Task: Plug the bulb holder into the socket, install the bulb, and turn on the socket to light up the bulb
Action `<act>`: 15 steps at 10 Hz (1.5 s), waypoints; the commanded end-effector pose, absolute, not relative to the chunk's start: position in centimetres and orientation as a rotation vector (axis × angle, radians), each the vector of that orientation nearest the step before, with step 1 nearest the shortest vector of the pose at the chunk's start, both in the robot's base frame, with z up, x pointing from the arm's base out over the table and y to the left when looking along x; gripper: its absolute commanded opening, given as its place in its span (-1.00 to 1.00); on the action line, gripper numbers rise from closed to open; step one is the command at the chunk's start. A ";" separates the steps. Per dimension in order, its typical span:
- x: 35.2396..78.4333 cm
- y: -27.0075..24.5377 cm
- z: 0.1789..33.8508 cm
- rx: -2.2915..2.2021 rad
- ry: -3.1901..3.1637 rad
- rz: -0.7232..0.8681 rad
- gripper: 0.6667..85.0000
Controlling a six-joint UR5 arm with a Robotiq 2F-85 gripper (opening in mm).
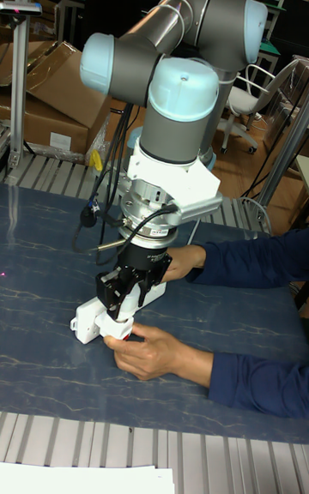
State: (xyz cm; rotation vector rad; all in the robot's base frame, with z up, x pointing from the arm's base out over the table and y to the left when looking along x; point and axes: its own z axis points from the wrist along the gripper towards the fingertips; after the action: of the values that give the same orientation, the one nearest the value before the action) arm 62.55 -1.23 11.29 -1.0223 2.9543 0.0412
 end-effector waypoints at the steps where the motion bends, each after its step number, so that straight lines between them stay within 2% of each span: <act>1: 62.5 -0.7 11.3 -0.862 3.009 0.092 -0.99; 11: 61.8 0.1 11.1 -0.258 3.193 0.205 -0.99; 12: 61.8 0.1 11.2 -0.249 3.197 0.208 -0.92; 13: 62.0 0.1 11.5 -0.269 3.196 0.213 -0.68; 14: 62.1 0.1 11.5 -0.308 3.190 0.209 -0.54; 15: 62.2 0.1 11.5 -0.341 3.180 0.212 -0.09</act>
State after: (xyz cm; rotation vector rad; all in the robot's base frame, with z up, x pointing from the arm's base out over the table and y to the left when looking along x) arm 61.93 -0.18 11.26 -0.3276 3.1888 0.1839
